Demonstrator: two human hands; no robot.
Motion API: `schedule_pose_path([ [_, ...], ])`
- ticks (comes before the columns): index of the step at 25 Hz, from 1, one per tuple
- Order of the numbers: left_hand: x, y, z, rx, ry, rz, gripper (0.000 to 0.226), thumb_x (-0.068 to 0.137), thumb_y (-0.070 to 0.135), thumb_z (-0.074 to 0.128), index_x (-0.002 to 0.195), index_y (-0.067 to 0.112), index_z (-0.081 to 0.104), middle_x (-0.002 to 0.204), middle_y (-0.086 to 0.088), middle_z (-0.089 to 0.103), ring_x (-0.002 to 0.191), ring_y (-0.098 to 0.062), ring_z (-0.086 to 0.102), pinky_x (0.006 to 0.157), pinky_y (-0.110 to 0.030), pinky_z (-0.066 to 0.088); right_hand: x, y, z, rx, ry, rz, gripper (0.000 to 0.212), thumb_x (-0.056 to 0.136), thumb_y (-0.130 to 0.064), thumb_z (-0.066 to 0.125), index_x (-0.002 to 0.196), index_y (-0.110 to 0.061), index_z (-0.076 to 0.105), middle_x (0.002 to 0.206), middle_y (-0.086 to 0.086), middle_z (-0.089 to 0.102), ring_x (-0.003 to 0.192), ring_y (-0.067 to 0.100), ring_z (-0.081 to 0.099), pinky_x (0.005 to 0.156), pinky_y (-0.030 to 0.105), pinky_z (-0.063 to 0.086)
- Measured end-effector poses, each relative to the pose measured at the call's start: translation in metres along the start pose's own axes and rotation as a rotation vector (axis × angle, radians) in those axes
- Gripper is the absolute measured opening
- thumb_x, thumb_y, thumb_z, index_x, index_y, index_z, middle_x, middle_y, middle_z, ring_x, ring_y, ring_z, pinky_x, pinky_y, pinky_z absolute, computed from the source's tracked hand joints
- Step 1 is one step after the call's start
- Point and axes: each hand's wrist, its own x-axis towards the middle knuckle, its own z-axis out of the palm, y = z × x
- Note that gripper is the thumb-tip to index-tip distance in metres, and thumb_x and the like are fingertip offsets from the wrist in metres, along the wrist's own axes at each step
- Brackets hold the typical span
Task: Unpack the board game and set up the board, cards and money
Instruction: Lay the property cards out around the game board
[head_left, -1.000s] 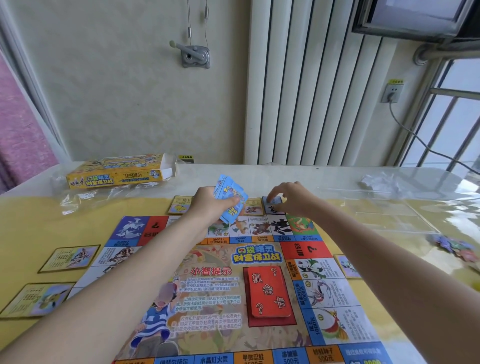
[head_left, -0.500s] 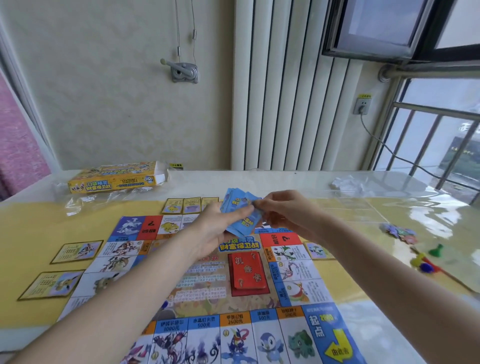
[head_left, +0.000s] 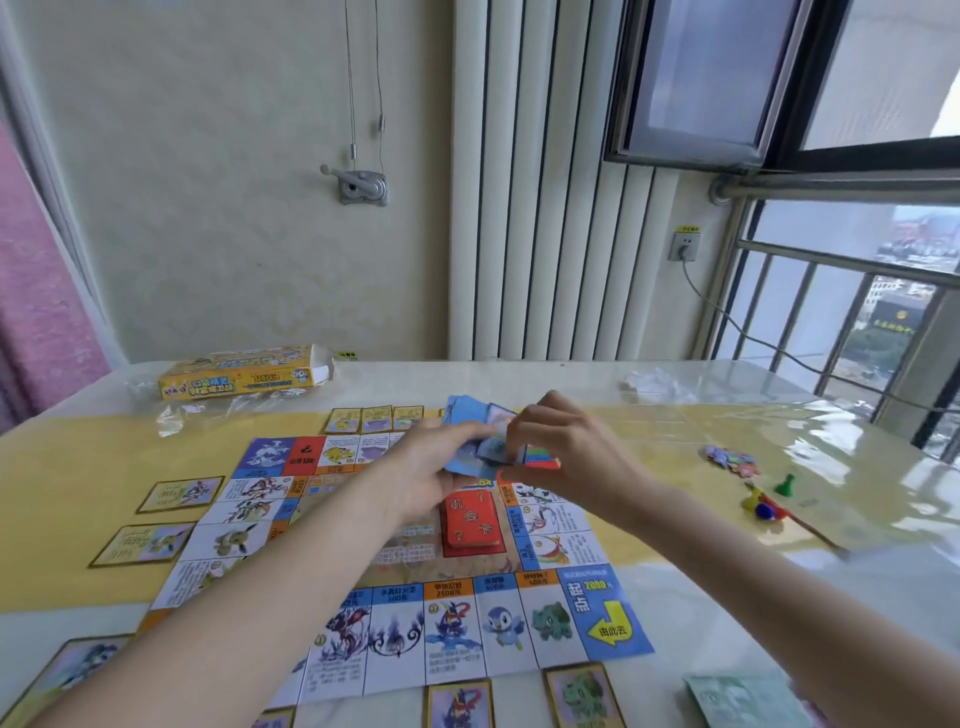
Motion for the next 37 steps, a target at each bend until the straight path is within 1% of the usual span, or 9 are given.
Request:
schedule_pose_path([
  [2, -0.003, 0.001, -0.003, 0.012, 0.018, 0.014, 0.008, 0.084, 0.004, 0.063, 0.09, 0.006, 0.058, 0.061, -0.007, 0.068, 0.046, -0.016, 0.063, 0.047, -0.025, 0.052, 0.001, -0.002, -0.013, 0.14, 0.062, 0.163, 0.025, 0.083, -0.037, 0.057, 0.085, -0.016, 0.071, 0.089, -0.003, 0.067, 0.079, 0.012, 0.051, 0.064, 0.024, 0.05],
  [5, -0.009, 0.004, -0.005, 0.02, 0.011, 0.036, 0.007, 0.085, 0.003, 0.062, 0.084, 0.008, 0.057, 0.058, -0.005, 0.069, 0.05, -0.017, 0.064, 0.053, -0.028, 0.054, 0.006, 0.001, -0.031, 0.348, 0.203, 0.529, 0.016, 0.09, -0.016, 0.055, 0.097, -0.01, 0.068, 0.093, -0.003, 0.065, 0.076, 0.007, 0.057, 0.064, 0.018, 0.052],
  [10, -0.023, 0.006, 0.004, 0.043, -0.045, 0.057, 0.011, 0.086, 0.003, 0.061, 0.085, 0.01, 0.053, 0.072, -0.008, 0.067, 0.06, -0.018, 0.063, 0.052, -0.027, 0.053, 0.006, -0.008, -0.038, 0.811, 0.132, 0.734, 0.016, 0.091, -0.003, 0.051, 0.104, -0.008, 0.058, 0.093, 0.001, 0.066, 0.083, 0.014, 0.064, 0.066, 0.02, 0.056],
  [15, -0.026, 0.003, 0.003, 0.139, -0.054, 0.088, 0.02, 0.084, 0.005, 0.064, 0.102, 0.004, 0.057, 0.081, -0.01, 0.067, 0.061, -0.016, 0.066, 0.051, -0.025, 0.054, 0.007, -0.019, -0.047, 1.019, 0.081, 0.803, 0.016, 0.089, -0.003, 0.055, 0.104, -0.007, 0.058, 0.09, 0.009, 0.065, 0.078, 0.016, 0.063, 0.061, 0.021, 0.054],
  [18, -0.029, 0.001, 0.001, 0.141, -0.036, 0.109, 0.008, 0.085, 0.005, 0.063, 0.088, 0.007, 0.056, 0.078, -0.008, 0.066, 0.063, -0.015, 0.064, 0.048, -0.022, 0.054, 0.005, -0.024, -0.049, 0.943, -0.009, 0.834, 0.023, 0.087, 0.0, 0.057, 0.108, -0.01, 0.057, 0.085, 0.008, 0.061, 0.079, 0.018, 0.063, 0.062, 0.023, 0.056],
  [22, -0.029, -0.001, 0.0, 0.123, 0.009, 0.1, 0.009, 0.086, 0.005, 0.063, 0.082, 0.01, 0.055, 0.077, -0.008, 0.063, 0.055, -0.013, 0.062, 0.046, -0.023, 0.053, 0.003, -0.021, -0.045, 1.049, 0.209, 1.001, 0.027, 0.087, 0.007, 0.052, 0.109, -0.008, 0.055, 0.084, 0.013, 0.055, 0.079, 0.022, 0.063, 0.062, 0.025, 0.058],
  [26, -0.024, 0.0, 0.014, 0.142, 0.016, 0.119, 0.008, 0.085, 0.006, 0.064, 0.081, 0.009, 0.057, 0.075, -0.008, 0.064, 0.058, -0.015, 0.062, 0.048, -0.023, 0.053, 0.0, -0.017, -0.046, 0.977, 0.156, 0.99, 0.024, 0.086, 0.005, 0.055, 0.108, -0.005, 0.058, 0.086, 0.014, 0.056, 0.083, 0.023, 0.065, 0.065, 0.027, 0.059],
  [32, -0.006, 0.014, 0.033, 0.079, 0.081, 0.282, 0.008, 0.086, 0.011, 0.064, 0.081, 0.013, 0.058, 0.077, -0.007, 0.065, 0.066, -0.017, 0.061, 0.067, -0.032, 0.052, 0.004, 0.006, -0.044, 1.595, 0.406, 0.979, 0.017, 0.083, 0.001, 0.059, 0.099, 0.005, 0.057, 0.098, 0.017, 0.064, 0.09, 0.019, 0.064, 0.08, 0.022, 0.056],
  [37, 0.016, 0.02, 0.024, 0.152, 0.117, 0.315, 0.006, 0.086, 0.014, 0.065, 0.082, 0.013, 0.061, 0.084, -0.011, 0.067, 0.076, -0.025, 0.063, 0.076, -0.038, 0.053, 0.024, 0.018, -0.026, 1.41, 0.279, 1.042, 0.005, 0.086, -0.003, 0.059, 0.089, -0.001, 0.062, 0.08, 0.009, 0.059, 0.069, 0.012, 0.049, 0.062, 0.021, 0.045],
])
